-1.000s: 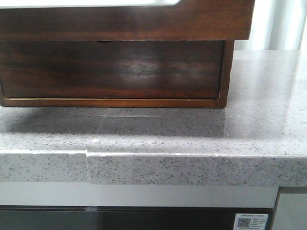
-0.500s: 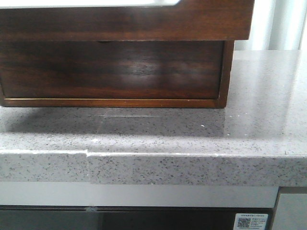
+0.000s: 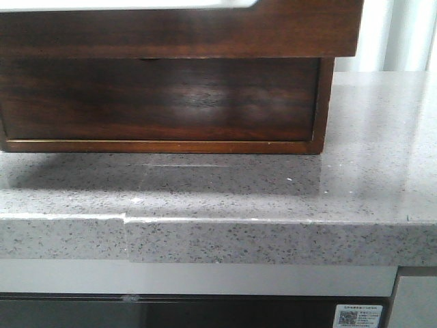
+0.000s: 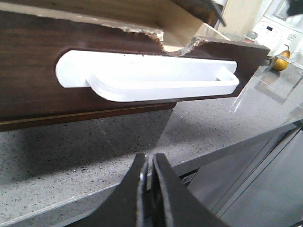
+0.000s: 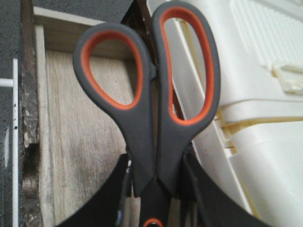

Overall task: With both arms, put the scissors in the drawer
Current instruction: 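Lower the scissors into the open drawer and open the right gripper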

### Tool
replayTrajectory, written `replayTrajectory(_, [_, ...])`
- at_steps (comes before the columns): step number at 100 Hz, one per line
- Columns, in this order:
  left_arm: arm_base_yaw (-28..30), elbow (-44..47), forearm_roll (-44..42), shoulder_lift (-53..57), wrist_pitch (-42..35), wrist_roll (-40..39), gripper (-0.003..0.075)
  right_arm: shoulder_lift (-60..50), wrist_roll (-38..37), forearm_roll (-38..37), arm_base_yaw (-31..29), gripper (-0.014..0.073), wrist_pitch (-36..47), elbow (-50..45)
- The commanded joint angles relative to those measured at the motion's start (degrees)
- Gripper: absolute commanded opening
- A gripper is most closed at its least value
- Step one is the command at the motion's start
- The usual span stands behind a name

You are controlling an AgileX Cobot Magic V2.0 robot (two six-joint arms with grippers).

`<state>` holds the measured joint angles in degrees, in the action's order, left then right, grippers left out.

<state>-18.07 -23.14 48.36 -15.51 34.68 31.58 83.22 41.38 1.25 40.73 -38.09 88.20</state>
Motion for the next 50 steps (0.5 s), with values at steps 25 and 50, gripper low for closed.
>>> replayTrajectory(25, [-0.44,-1.86,1.90,-0.39,-2.06,0.25,-0.0019,1.79,0.62,-0.11,-0.09,0.0004,2.92,2.03])
replayTrajectory(50, [-0.44,-1.86,1.90,-0.39,-3.24,0.25,-0.0019,2.21,-5.91,-0.11,-2.07,0.0479,2.48,2.03])
